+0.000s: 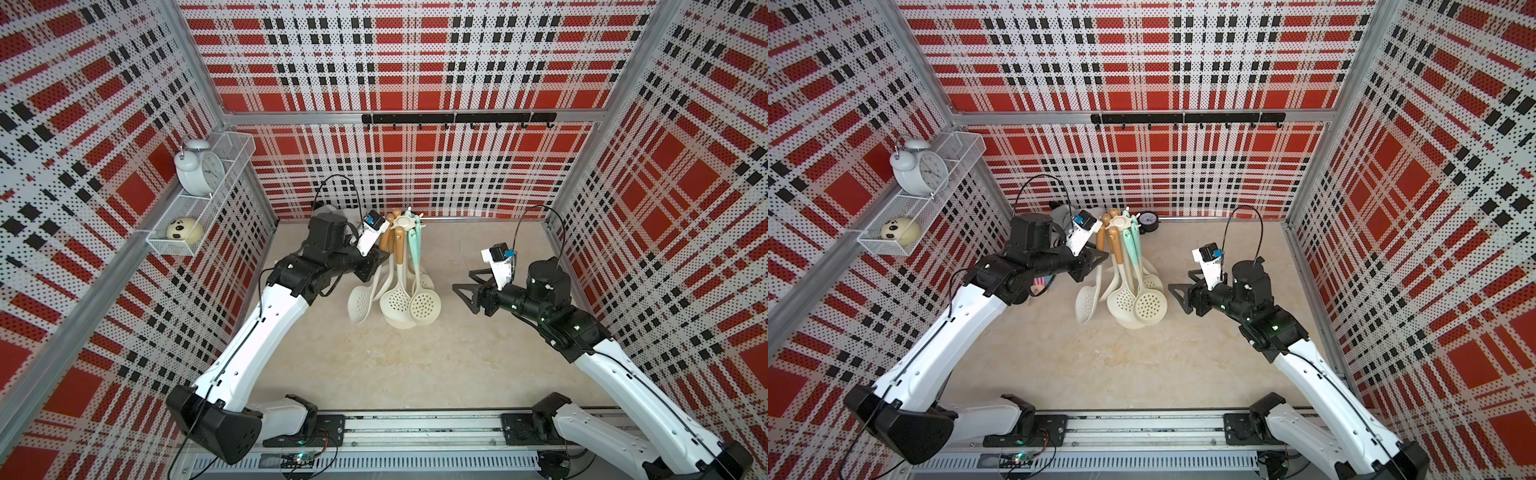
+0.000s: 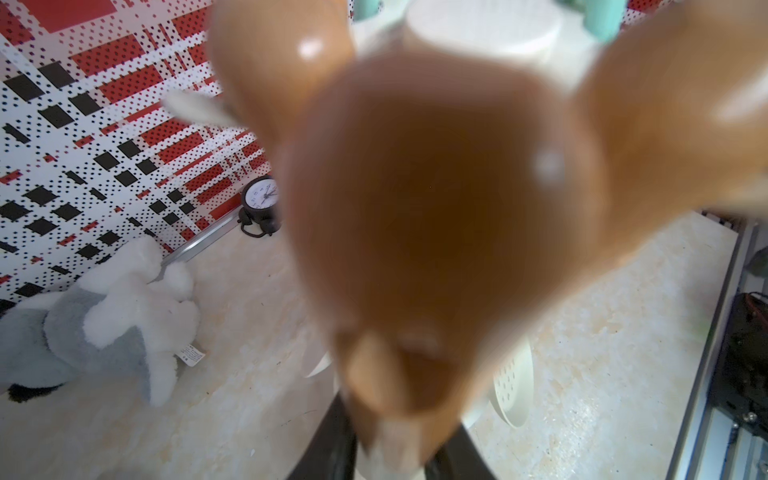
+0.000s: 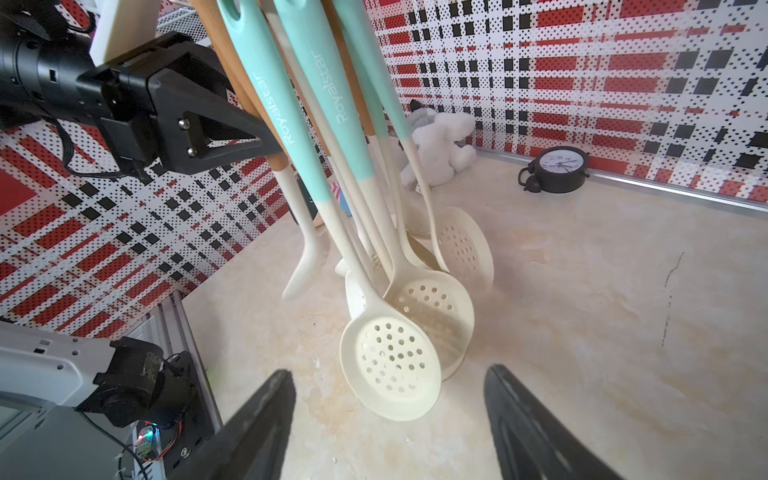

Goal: Hang the skimmer on the kitchen utensil rack
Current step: Hang the skimmer on the rack.

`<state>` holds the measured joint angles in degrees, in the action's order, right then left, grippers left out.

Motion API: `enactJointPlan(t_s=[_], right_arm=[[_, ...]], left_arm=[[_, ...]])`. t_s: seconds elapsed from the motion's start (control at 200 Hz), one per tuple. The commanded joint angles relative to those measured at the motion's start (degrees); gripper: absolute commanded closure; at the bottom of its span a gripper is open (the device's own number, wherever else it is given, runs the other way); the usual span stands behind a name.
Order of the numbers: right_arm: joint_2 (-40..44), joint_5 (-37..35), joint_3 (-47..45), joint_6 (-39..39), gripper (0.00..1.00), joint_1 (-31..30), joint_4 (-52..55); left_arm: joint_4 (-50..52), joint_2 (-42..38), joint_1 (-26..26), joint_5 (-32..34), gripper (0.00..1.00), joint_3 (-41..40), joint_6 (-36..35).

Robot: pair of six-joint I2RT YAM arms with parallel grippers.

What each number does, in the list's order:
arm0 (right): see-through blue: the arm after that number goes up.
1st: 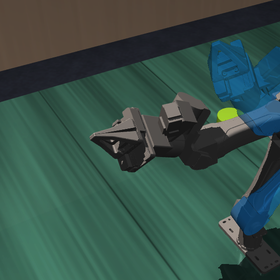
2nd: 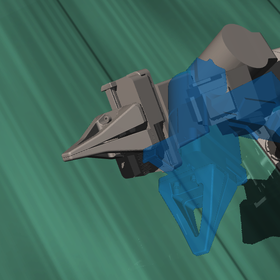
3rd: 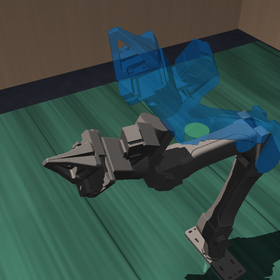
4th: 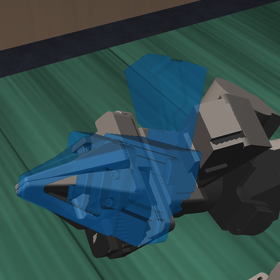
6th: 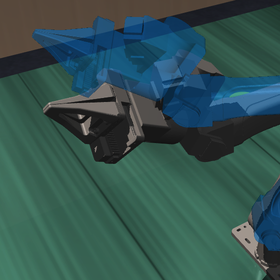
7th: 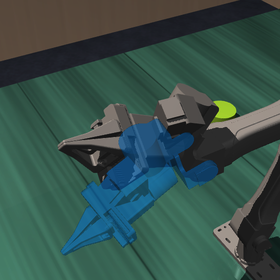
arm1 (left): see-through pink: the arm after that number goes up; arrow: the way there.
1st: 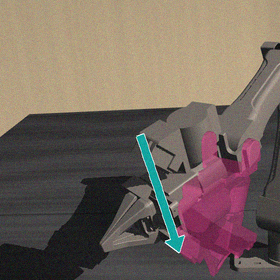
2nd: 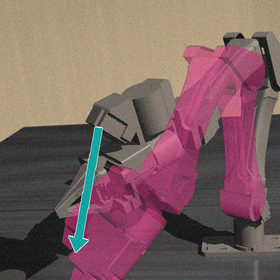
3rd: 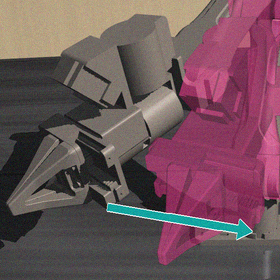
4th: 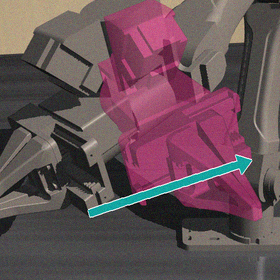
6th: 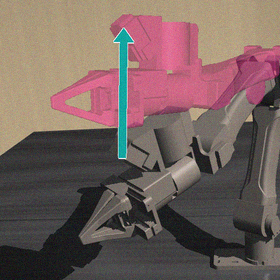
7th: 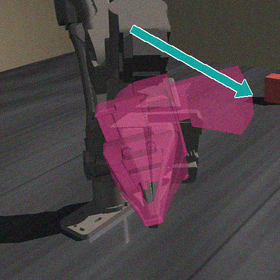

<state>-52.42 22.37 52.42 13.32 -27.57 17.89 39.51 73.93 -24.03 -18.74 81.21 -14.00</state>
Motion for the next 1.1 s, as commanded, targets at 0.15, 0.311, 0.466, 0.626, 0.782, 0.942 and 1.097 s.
enactJointPlan(t_s=[0.15,0.311,0.466,0.626,0.782,0.942,1.097], right_arm=[[1.4,-0.8,-0.9,0.0,0.23,0.2,0.7],[1.4,-0.9,-1.3,0.0,0.23,0.2,0.7],[1.4,-1.0,-1.6,0.5,0.23,0.1,-0.2],[-0.8,-3.6,0.7,6.2,0.23,0.1,-5.4],[-6.6,-6.7,5.1,13.2,0.24,0.2,-11.3],[-12.6,-6.1,9.7,17.9,0.31,0.2,-16.5],[-17.8,-5.5,14.3,20.5,0.36,0.2,-17.1]], left_arm=[[0.1,0.2,0.5,0.2,0.66,-0.3,0.3],[-1.3,-1.2,1.0,-1.8,0.66,-0.4,1.0],[-3.4,-3.3,1.1,-5.6,0.62,0.1,2.2],[-8.0,-7.2,1.3,-9.1,0.59,-0.4,5.6],[-18.7,-15.3,2.1,-8.4,0.67,-6.2,14.0],[-32.9,-22.9,3.2,-2.6,0.9,-13.5,27.5],[-41.2,-24.3,1.7,6.5,0.98,-17.9,37.4]])
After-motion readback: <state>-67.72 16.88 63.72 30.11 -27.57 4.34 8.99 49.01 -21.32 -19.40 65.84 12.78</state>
